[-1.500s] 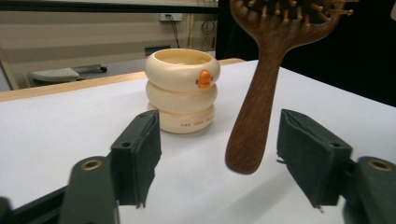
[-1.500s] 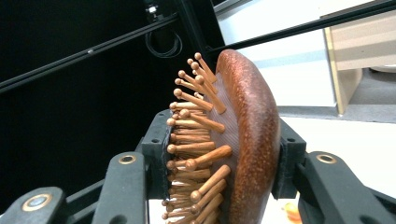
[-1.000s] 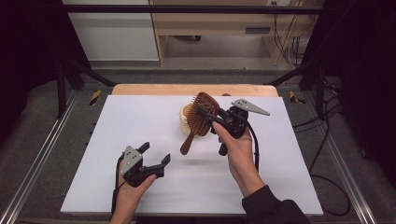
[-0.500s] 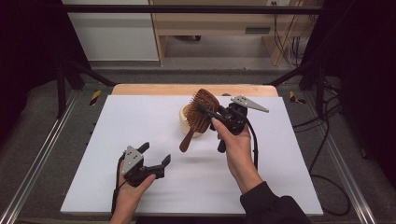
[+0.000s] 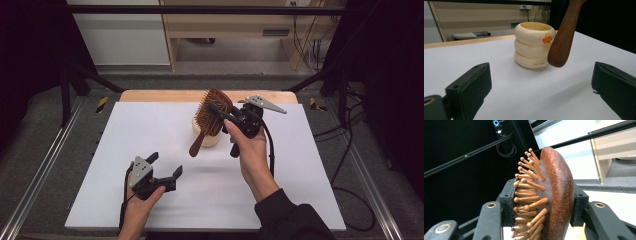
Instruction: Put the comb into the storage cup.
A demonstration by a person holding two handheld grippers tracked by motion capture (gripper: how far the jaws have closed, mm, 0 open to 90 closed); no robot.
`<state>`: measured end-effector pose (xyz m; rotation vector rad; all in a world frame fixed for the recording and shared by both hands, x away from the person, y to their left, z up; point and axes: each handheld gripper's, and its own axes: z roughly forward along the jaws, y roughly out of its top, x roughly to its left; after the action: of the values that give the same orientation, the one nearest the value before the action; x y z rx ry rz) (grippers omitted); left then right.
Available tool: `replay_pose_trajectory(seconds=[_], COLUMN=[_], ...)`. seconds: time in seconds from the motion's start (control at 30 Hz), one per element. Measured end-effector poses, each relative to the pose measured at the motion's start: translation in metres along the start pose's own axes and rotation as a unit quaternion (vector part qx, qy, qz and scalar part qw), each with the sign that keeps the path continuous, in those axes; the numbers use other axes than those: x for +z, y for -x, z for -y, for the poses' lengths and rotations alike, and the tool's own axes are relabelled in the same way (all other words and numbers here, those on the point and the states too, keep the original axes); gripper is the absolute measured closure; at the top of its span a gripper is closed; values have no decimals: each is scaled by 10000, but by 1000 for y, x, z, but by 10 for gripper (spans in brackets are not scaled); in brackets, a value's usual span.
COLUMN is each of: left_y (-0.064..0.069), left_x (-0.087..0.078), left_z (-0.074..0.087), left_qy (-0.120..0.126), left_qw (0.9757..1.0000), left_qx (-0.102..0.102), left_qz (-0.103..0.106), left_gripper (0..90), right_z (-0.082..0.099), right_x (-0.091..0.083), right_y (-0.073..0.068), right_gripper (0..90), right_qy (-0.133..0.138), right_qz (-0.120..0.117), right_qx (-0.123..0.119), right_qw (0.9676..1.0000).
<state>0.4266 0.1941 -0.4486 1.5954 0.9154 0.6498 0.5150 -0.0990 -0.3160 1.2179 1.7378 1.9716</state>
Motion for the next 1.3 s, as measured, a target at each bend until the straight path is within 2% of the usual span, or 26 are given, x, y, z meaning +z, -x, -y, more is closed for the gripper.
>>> replay_pose_trajectory(seconds=[0.53,0.97,1.03,1.23,1.3], left_y=[-2,-5,-7,-20,-24], left_x=[-2,-3,-5,-11,-14], left_z=[-1,-1,-1,-3,-3], left_qy=[94,146,176,261,258], left_qw=[9999,9998,9998,9994,9993], left_qx=[-44,-31,-1,-114,-43], left_qz=[-81,-93,-122,-219,-275], left_gripper=[29,22,22,20,22], right_z=[-21,-46,-49,-55,-57], right_x=[10,21,23,25,25], right_y=[-4,-4,-3,-2,-2], right_gripper=[510,510,510,510,510], right_qy=[292,473,487,520,533], right_qz=[-11,41,49,88,105], right_qx=[150,79,73,44,35], right_qw=[9995,9988,9988,9986,9985])
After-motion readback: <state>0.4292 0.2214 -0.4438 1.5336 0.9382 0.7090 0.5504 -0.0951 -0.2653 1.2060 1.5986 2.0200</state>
